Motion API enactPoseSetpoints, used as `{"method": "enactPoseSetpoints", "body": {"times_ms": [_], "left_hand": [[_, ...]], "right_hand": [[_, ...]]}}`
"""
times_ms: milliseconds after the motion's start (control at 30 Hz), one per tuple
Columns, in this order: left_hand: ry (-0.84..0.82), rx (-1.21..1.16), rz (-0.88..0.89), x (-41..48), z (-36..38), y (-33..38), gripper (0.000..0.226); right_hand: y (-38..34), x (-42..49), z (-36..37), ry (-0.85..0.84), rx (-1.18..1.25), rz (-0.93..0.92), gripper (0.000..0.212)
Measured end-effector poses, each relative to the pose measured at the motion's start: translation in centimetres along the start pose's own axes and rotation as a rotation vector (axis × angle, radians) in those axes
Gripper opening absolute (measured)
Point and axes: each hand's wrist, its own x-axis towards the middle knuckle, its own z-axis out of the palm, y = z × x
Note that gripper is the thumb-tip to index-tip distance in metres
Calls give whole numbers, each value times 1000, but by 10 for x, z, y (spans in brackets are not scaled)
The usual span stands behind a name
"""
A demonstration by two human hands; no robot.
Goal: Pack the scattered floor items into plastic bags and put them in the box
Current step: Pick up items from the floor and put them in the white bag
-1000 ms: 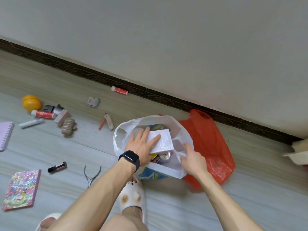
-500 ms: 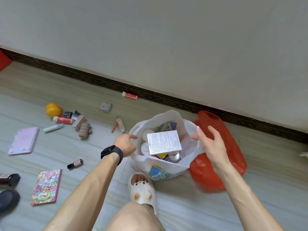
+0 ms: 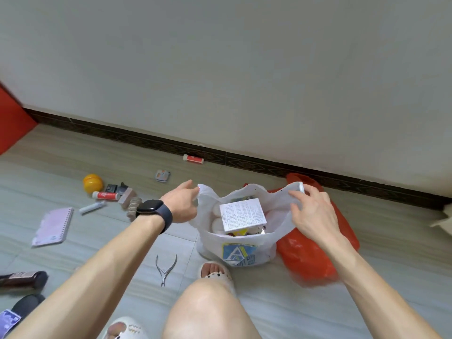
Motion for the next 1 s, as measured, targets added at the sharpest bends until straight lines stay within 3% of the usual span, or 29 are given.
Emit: {"method": "enactPoseSetpoints", "body": {"times_ms": [100,200,367,533,800,1000], "left_hand": [[-115,14,-37,-15,1,-13,88],[-75,157,-72,-33,-15,-39,88],[71,219,-248,-76,-28,-114,86],[9,122,-474,-116,10,-187,95],[-123,-15,-602,-101,121,-258,93],[-226,-48,-509,-39,191,-283,101]], "right_hand": [[-17,-13,-5,56,-42,-32,44],[-49,-20,2,90,23,-229,45],[-128,-26,30,-41,138,-592,54],[-204,-34,84,-175,79,-920,61],[-246,-35,225,-675,-403,-1003,79],[-243,-28,305,-842,-615,-1081,77]]}}
